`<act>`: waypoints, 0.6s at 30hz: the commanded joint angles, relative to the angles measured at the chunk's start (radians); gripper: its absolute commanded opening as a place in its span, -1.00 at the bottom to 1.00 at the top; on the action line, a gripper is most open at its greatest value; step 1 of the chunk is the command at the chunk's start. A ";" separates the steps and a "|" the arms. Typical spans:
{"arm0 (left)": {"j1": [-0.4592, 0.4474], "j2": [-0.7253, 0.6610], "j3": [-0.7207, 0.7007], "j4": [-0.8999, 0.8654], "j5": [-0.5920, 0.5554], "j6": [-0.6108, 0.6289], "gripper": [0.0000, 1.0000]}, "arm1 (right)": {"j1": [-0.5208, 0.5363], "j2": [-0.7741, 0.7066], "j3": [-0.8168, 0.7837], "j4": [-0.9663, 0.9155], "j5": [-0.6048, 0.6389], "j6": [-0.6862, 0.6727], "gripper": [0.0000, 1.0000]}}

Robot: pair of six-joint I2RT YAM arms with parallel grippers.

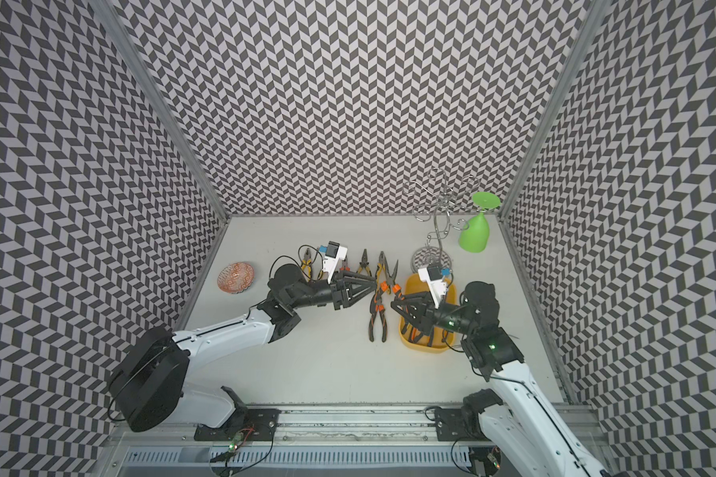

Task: Take the pliers out of the storage box
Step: Pick up the pliers from the storage box.

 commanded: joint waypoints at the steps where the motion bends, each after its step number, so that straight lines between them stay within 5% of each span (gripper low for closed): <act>1: -0.026 0.019 0.049 0.059 0.065 -0.039 -0.34 | -0.002 0.017 0.002 0.116 -0.053 0.012 -1.00; 8: -0.057 0.051 0.069 0.069 0.076 -0.052 -0.45 | -0.001 0.044 0.015 0.121 -0.069 0.008 -1.00; 13: -0.067 0.063 0.072 0.102 0.082 -0.067 -0.13 | -0.001 0.049 0.007 0.123 -0.069 0.007 -1.00; 18: -0.069 0.074 0.084 0.107 0.090 -0.074 -0.08 | -0.001 0.065 0.002 0.138 -0.098 0.014 -1.00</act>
